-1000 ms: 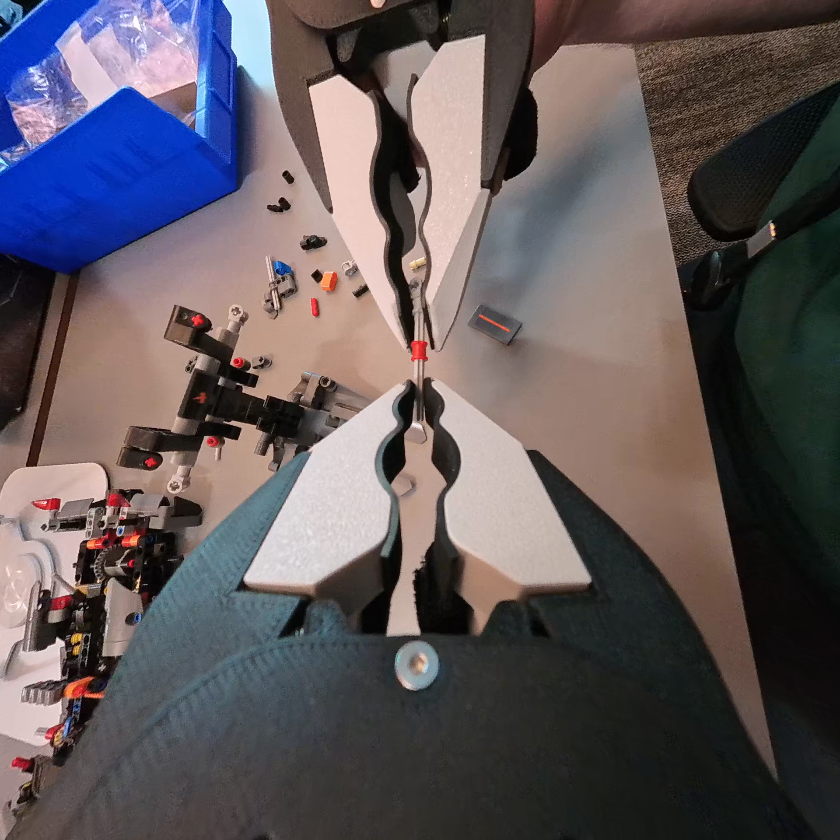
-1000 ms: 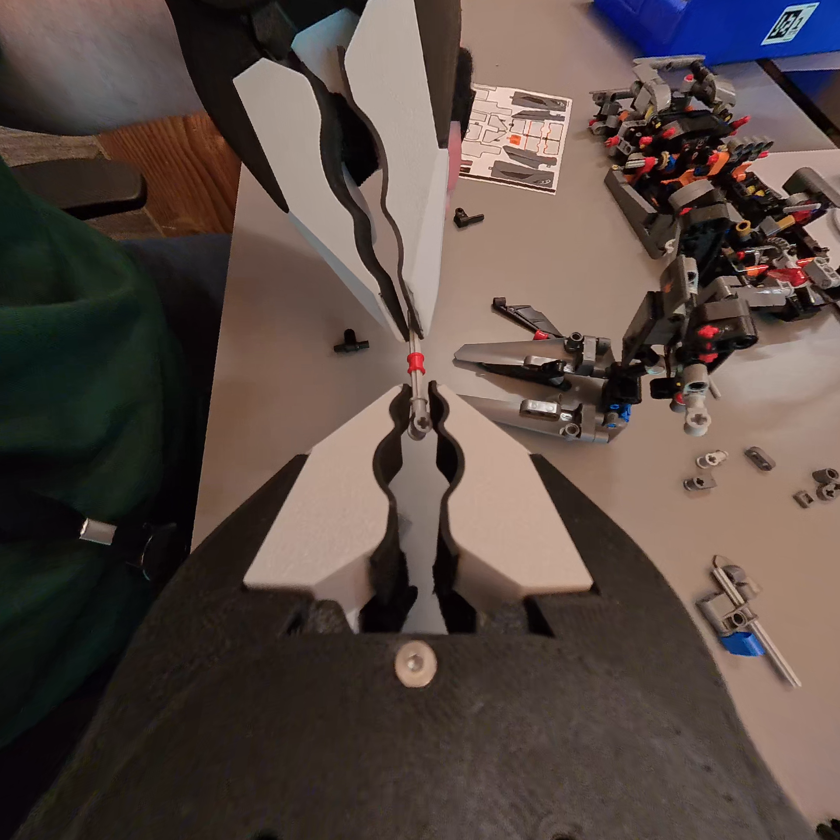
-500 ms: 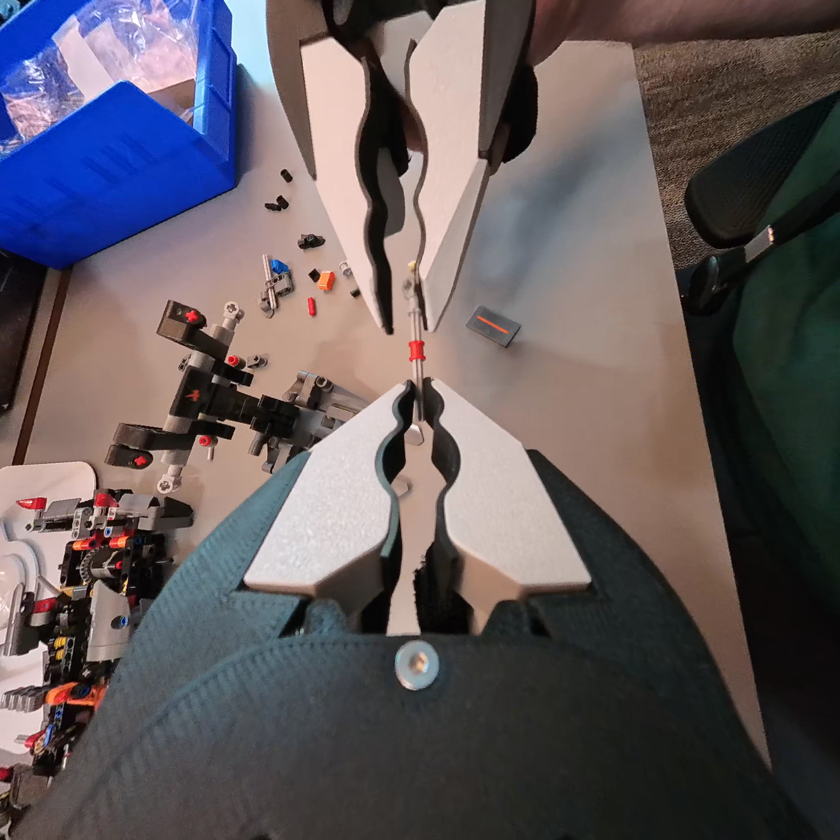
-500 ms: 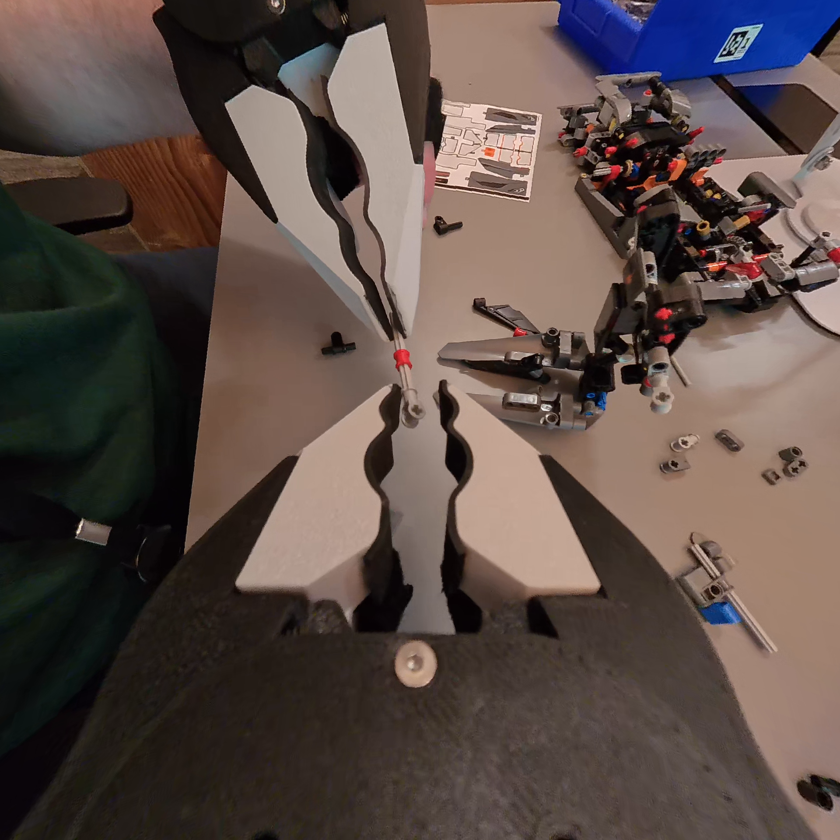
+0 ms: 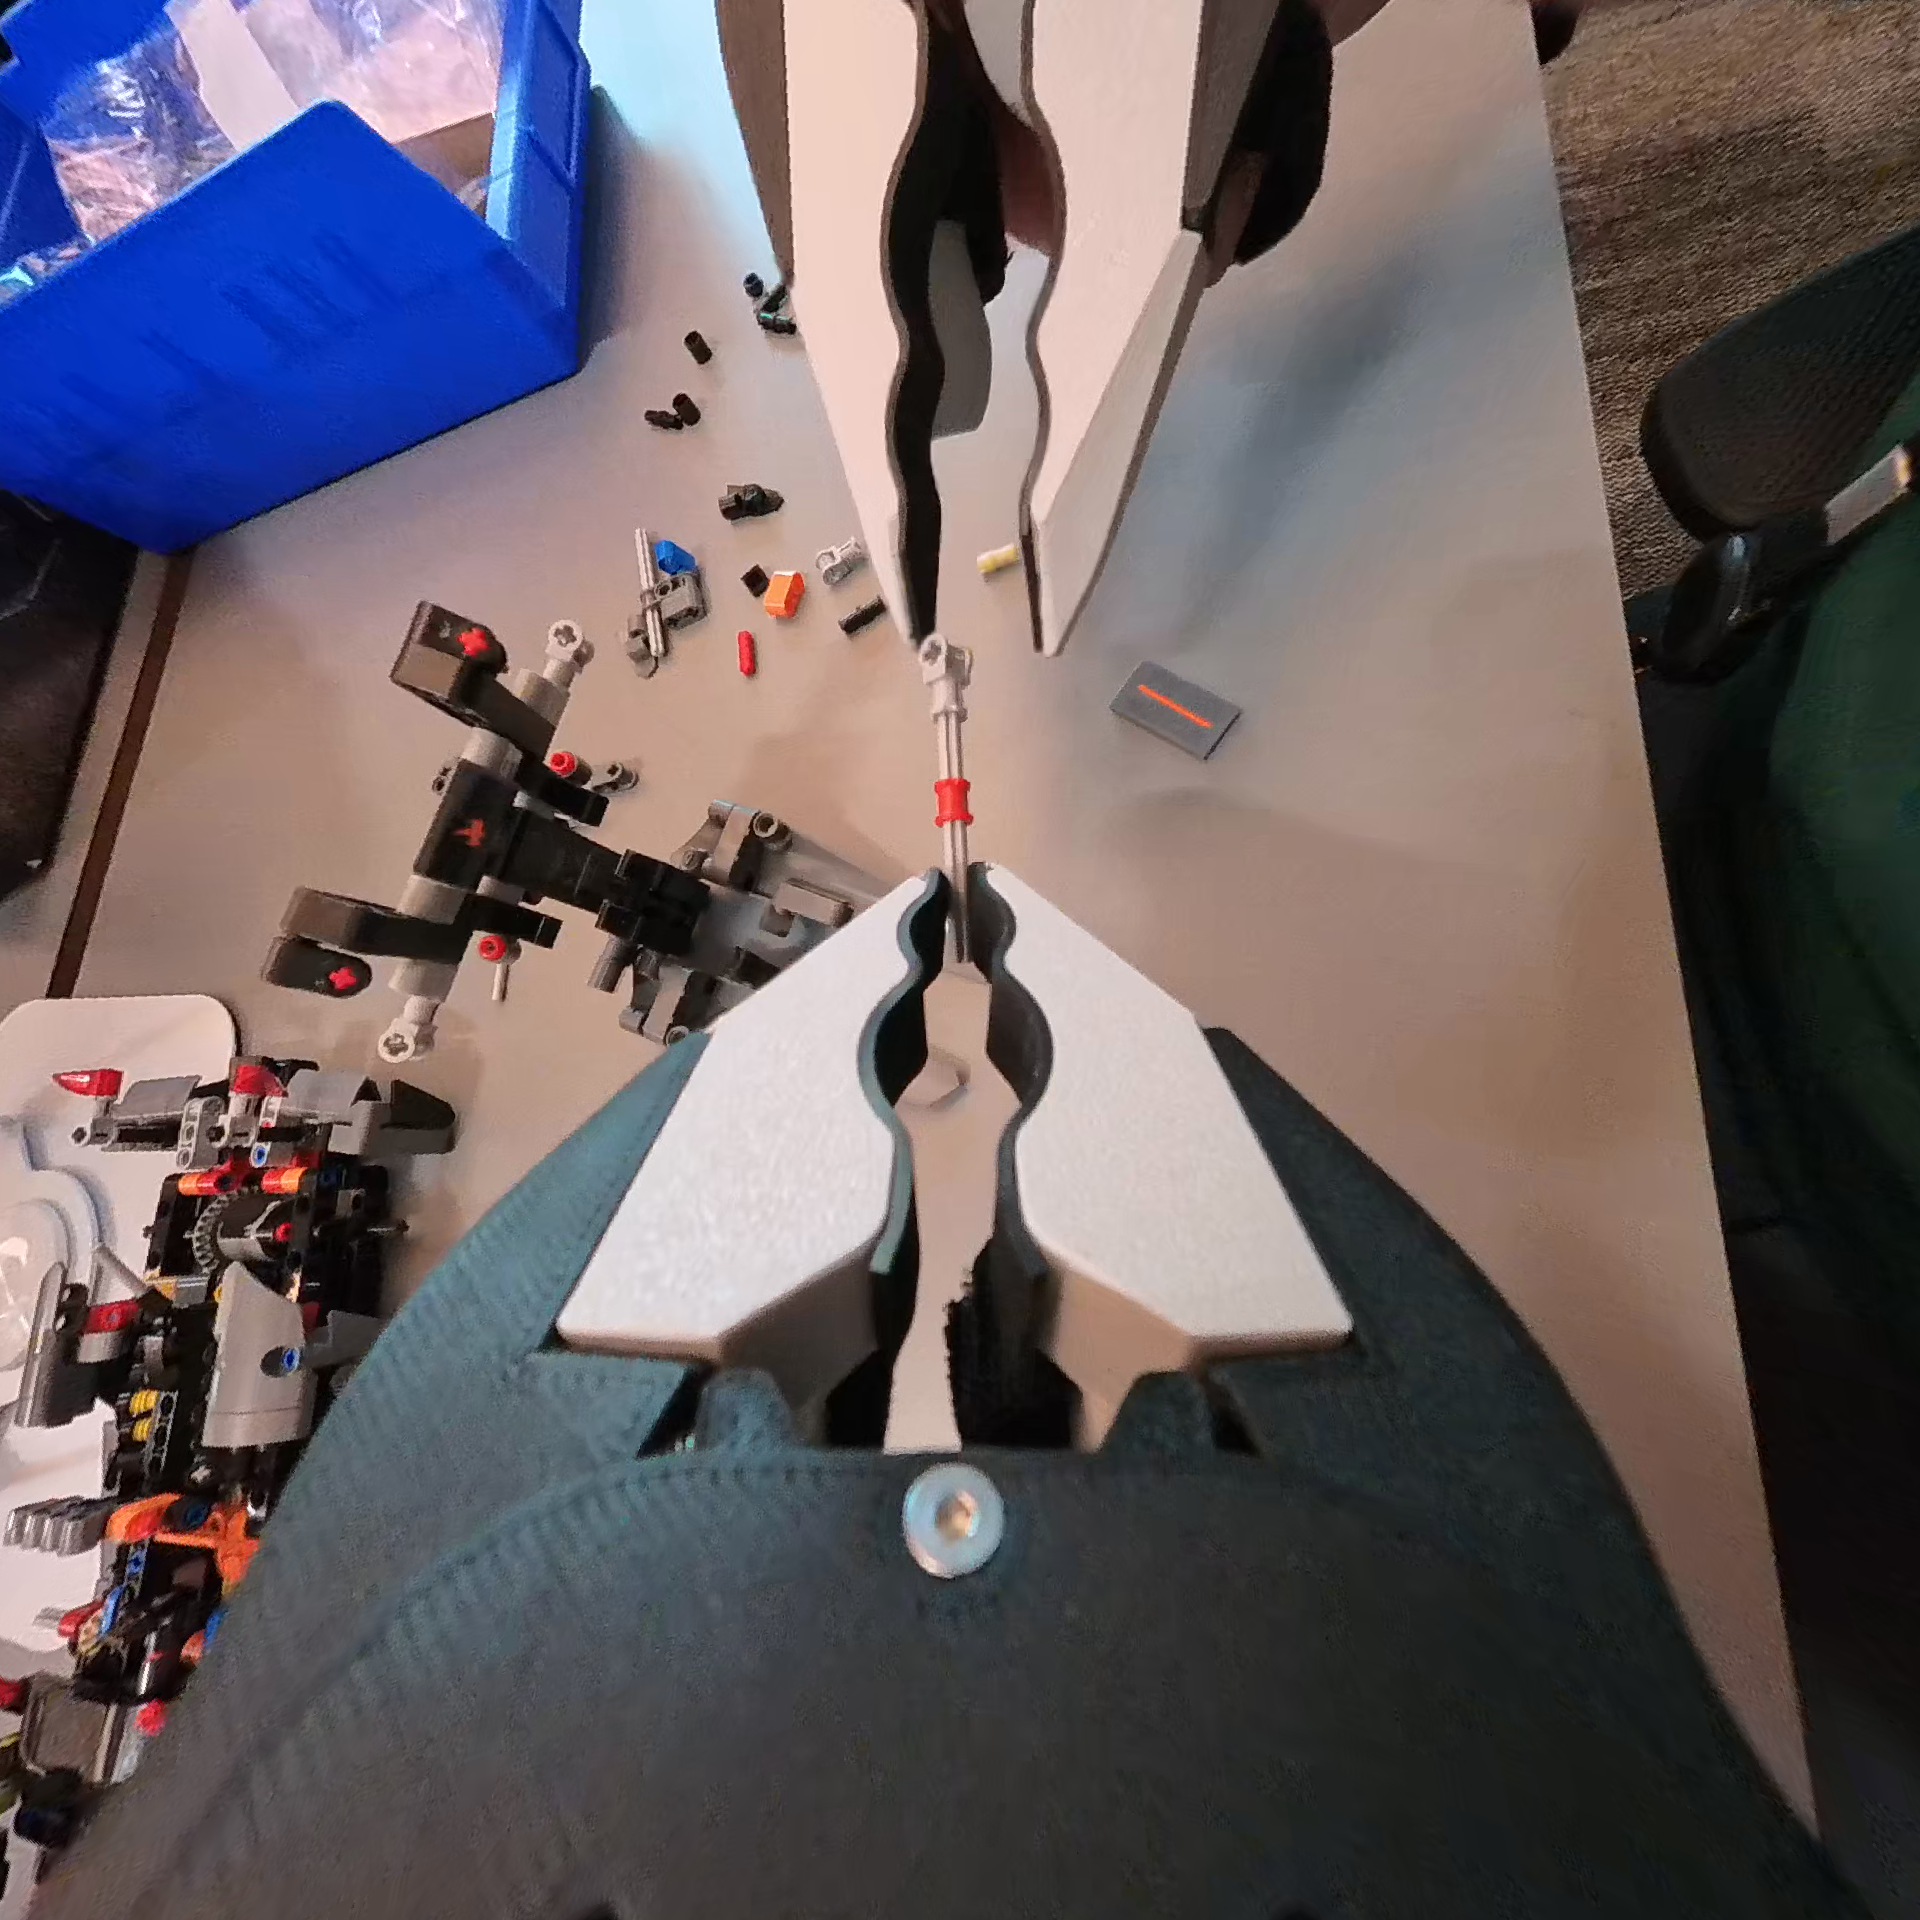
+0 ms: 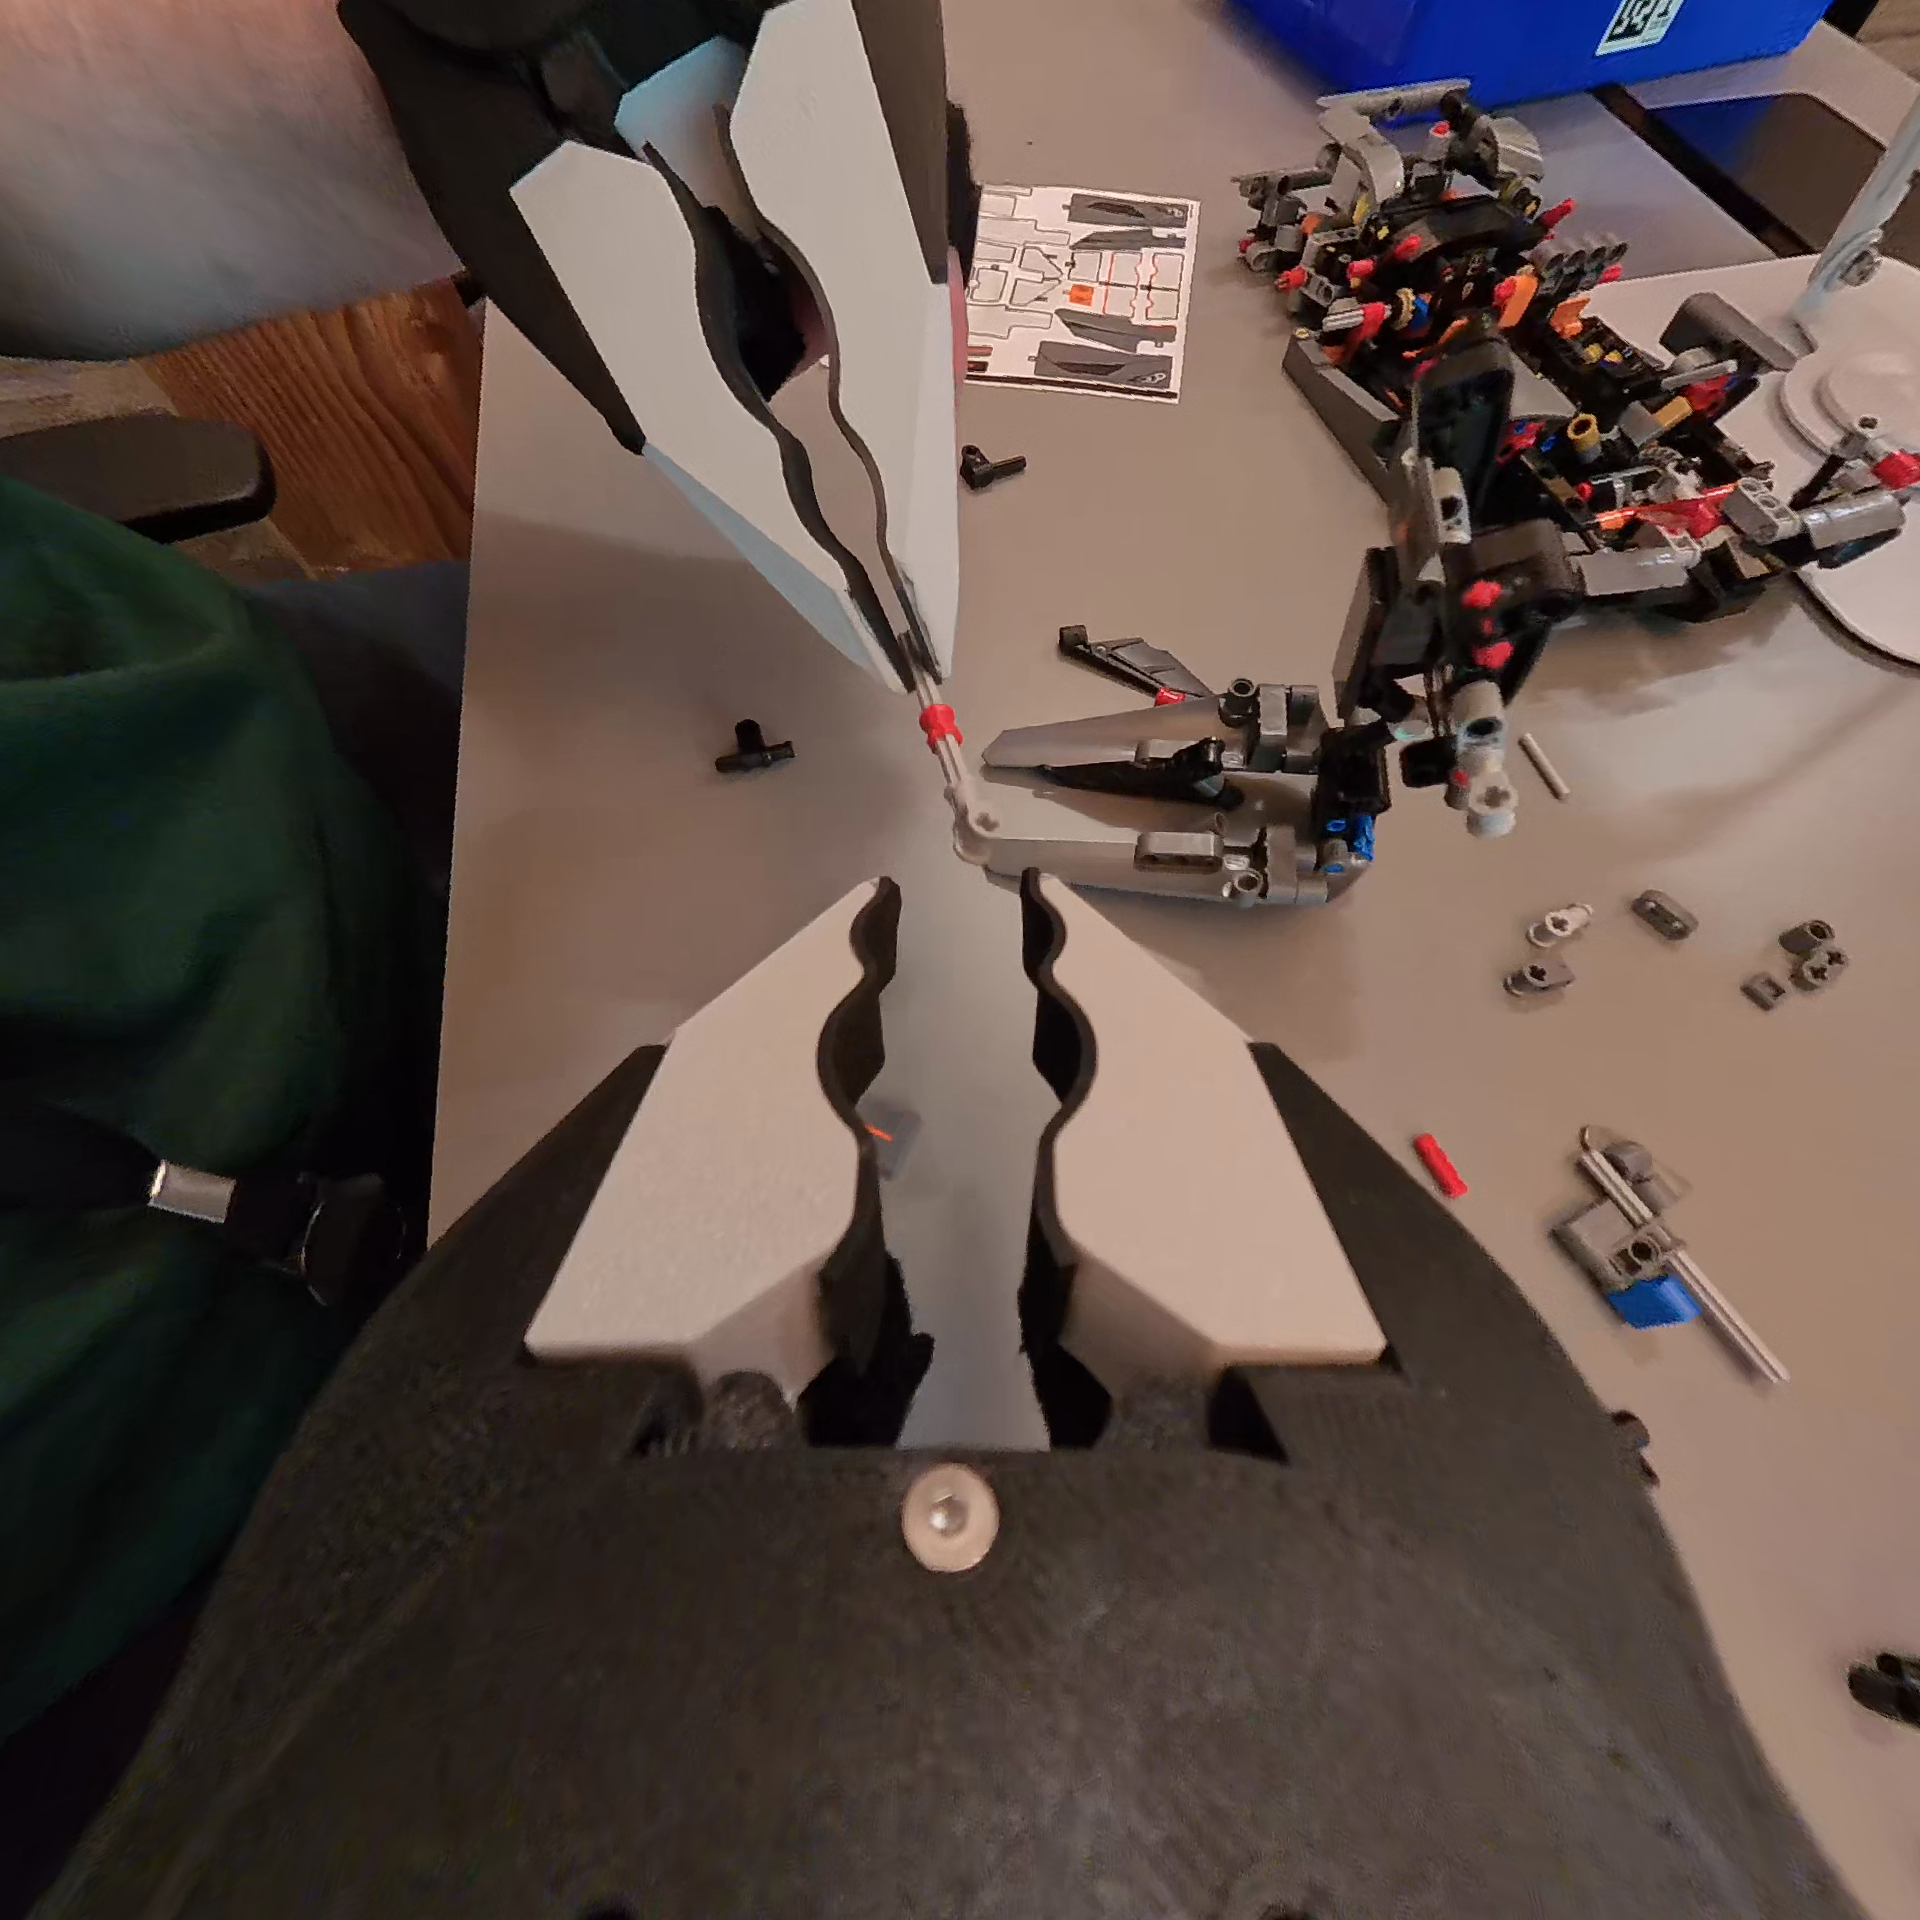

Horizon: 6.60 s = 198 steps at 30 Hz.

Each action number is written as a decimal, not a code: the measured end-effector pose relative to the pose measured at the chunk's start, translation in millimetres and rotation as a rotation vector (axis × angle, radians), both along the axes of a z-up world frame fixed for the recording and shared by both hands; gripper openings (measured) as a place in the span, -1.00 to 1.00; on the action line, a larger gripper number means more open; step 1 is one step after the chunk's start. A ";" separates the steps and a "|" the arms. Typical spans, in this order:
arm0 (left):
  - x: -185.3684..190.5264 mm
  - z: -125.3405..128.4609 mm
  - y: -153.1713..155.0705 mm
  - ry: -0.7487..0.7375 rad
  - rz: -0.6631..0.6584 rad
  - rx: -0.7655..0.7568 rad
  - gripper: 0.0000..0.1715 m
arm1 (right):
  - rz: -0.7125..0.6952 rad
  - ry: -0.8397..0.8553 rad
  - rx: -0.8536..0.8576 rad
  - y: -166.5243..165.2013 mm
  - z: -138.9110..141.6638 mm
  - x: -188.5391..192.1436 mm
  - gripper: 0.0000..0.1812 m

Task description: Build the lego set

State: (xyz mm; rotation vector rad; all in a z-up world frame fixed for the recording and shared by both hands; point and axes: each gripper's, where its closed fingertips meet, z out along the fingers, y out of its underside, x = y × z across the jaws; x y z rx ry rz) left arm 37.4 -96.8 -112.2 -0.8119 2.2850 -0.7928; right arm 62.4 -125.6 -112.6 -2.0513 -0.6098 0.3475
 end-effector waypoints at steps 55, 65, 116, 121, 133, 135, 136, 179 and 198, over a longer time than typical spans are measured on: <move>9.4 7.0 -22.3 -0.034 -0.033 0.011 -0.97 | 0.053 0.114 0.091 -1.2 15.4 -12.8 -0.94; 10.4 7.9 -22.1 -0.033 -0.034 0.049 -0.97 | 0.038 0.125 0.093 -5.2 19.3 -8.0 -0.94; 9.6 31.6 -34.4 -0.120 0.039 0.060 -0.94 | 0.006 0.199 0.223 -15.0 40.4 -13.5 -0.95; 6.9 29.6 -39.1 -0.112 0.029 0.108 -0.94 | 0.018 0.197 0.228 -19.6 41.4 -18.6 -0.95; 5.6 33.2 -42.4 -0.115 0.026 0.152 -0.94 | 0.022 0.158 0.234 -22.8 41.9 -20.3 -0.96; 6.2 34.1 -42.5 -0.121 0.027 0.158 -0.95 | 0.022 0.164 0.230 -23.0 42.5 -20.0 -0.96; 6.5 34.5 -42.6 -0.124 0.029 0.163 -0.95 | 0.023 0.163 0.230 -23.0 42.6 -19.9 -0.96; -9.3 -49.4 58.5 0.085 0.530 0.014 -0.64 | -0.229 -0.126 0.057 -48.3 -27.7 38.8 -0.95; -14.9 -61.5 28.1 0.131 0.426 -0.182 -0.62 | -0.266 -0.230 -0.043 -56.9 -62.3 34.9 -0.95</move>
